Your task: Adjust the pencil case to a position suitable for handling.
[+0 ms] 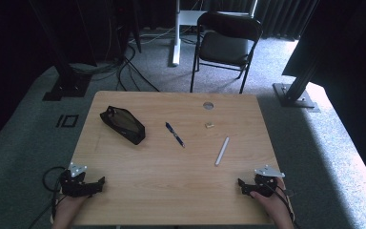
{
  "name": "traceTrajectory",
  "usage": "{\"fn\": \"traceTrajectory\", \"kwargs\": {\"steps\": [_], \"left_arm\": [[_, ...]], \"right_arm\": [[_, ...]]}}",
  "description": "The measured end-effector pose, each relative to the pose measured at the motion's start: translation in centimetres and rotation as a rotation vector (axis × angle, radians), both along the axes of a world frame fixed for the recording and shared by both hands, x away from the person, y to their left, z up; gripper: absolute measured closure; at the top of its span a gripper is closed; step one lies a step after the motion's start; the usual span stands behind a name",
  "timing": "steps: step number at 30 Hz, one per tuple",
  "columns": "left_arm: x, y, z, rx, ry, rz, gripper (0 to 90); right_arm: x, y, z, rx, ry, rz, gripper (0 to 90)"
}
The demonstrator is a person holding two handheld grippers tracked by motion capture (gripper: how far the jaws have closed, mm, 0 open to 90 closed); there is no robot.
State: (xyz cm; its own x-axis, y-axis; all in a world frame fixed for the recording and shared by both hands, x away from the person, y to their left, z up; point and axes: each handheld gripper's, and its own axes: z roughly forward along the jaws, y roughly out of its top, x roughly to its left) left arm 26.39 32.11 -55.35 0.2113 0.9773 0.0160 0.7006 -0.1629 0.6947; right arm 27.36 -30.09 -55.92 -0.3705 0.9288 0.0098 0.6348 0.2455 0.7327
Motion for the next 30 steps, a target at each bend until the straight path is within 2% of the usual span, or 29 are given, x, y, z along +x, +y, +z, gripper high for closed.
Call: {"fn": "traceTrajectory", "kwargs": {"steps": [19,30], "left_arm": [[0.0,0.0,0.0,0.000,0.000,0.000,0.5],[0.0,0.0,0.0,-0.001,0.000,0.000,0.5]], "right_arm": [[0.0,0.2,0.1,0.009,0.003,0.003,11.5],[0.6,1.1,1.3,0.035,-0.023,0.027,11.5]]}}
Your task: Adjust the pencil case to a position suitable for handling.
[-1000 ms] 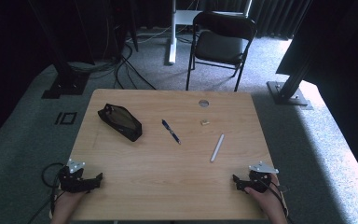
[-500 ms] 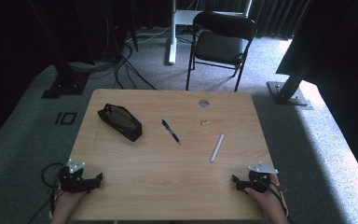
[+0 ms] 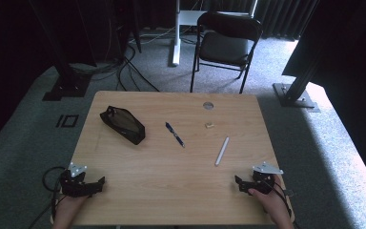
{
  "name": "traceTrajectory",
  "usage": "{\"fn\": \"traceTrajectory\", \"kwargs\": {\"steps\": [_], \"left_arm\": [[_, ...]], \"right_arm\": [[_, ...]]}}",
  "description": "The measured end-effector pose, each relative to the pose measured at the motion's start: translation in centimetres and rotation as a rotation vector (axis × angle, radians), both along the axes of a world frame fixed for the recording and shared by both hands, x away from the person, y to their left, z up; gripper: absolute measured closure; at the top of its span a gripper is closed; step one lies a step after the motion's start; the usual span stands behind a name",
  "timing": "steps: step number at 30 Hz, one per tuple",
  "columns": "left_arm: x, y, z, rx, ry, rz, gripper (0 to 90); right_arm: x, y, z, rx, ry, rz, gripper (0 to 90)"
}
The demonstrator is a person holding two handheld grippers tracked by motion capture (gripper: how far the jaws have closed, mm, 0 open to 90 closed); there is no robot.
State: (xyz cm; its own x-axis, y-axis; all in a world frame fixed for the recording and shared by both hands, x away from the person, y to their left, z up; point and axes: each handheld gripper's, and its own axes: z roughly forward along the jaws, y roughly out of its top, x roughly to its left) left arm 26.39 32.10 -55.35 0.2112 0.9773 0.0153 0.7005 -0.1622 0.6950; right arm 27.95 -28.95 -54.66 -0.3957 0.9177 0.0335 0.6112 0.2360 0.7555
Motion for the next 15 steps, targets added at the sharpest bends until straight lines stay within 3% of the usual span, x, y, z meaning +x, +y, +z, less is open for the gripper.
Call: {"fn": "traceTrajectory", "kwargs": {"steps": [15], "left_arm": [[0.0,0.0,0.0,0.001,0.000,0.000,0.6]], "right_arm": [[1.0,1.9,1.6,0.028,-0.032,0.034,12.8]]}}
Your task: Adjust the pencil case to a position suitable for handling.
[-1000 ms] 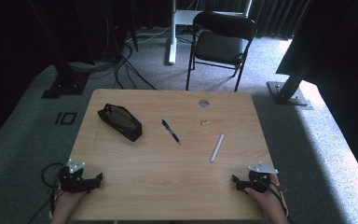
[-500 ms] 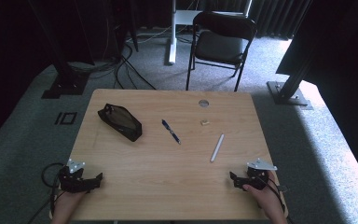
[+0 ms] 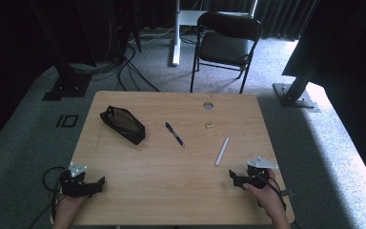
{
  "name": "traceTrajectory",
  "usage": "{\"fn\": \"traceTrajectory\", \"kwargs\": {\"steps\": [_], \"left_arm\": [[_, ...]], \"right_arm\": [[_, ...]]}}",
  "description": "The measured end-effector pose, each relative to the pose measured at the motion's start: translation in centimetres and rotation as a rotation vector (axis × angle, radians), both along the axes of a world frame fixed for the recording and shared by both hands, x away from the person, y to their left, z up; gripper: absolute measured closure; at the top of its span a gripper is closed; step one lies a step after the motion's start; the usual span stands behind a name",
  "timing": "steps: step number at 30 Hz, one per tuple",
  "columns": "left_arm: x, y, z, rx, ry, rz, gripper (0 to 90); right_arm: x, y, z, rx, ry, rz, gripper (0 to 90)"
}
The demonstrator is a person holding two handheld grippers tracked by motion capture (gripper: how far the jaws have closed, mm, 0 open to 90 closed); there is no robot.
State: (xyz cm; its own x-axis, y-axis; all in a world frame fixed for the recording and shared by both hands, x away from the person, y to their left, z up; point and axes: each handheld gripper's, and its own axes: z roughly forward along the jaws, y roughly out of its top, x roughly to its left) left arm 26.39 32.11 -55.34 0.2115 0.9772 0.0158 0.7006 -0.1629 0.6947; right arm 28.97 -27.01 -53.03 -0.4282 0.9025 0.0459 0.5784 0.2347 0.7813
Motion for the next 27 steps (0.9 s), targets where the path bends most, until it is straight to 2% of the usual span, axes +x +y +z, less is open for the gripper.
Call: {"fn": "traceTrajectory", "kwargs": {"steps": [5,13,27], "left_arm": [[0.0,0.0,0.0,0.000,0.000,0.000,0.6],[0.0,0.0,0.0,0.000,0.000,0.000,0.6],[0.0,0.0,0.0,0.000,0.000,0.000,0.5]], "right_arm": [[0.4,1.0,0.5,0.010,-0.007,0.017,12.7],[1.0,2.6,0.9,-0.005,-0.020,0.062,12.7],[2.0,5.4,2.0,0.019,-0.039,0.114,12.6]]}}
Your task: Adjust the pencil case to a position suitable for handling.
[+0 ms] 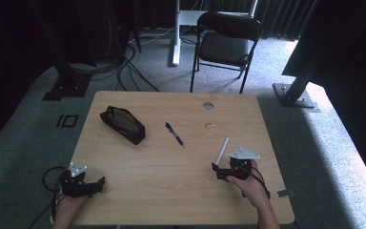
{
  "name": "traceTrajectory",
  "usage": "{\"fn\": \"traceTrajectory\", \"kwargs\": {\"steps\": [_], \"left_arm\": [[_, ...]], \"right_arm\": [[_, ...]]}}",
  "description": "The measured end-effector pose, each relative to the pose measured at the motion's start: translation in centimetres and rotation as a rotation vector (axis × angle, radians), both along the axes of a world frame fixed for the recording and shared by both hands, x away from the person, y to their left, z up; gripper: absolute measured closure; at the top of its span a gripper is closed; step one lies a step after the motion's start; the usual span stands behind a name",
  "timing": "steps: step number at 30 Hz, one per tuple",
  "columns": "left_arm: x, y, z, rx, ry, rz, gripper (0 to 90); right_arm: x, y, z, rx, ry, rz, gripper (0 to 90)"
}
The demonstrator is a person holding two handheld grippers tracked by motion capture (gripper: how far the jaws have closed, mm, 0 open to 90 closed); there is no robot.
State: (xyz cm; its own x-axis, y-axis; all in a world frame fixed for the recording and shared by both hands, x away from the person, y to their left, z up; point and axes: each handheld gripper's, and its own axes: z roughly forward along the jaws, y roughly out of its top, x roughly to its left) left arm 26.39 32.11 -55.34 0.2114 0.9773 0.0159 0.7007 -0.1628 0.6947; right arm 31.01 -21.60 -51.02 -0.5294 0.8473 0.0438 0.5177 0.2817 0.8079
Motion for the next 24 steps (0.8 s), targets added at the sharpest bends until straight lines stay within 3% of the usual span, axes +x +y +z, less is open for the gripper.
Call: {"fn": "traceTrajectory", "kwargs": {"steps": [24], "left_arm": [[0.0,0.0,0.0,-0.001,0.000,0.000,0.5]], "right_arm": [[1.8,6.3,-0.3,-0.002,-0.011,0.104,12.7]]}}
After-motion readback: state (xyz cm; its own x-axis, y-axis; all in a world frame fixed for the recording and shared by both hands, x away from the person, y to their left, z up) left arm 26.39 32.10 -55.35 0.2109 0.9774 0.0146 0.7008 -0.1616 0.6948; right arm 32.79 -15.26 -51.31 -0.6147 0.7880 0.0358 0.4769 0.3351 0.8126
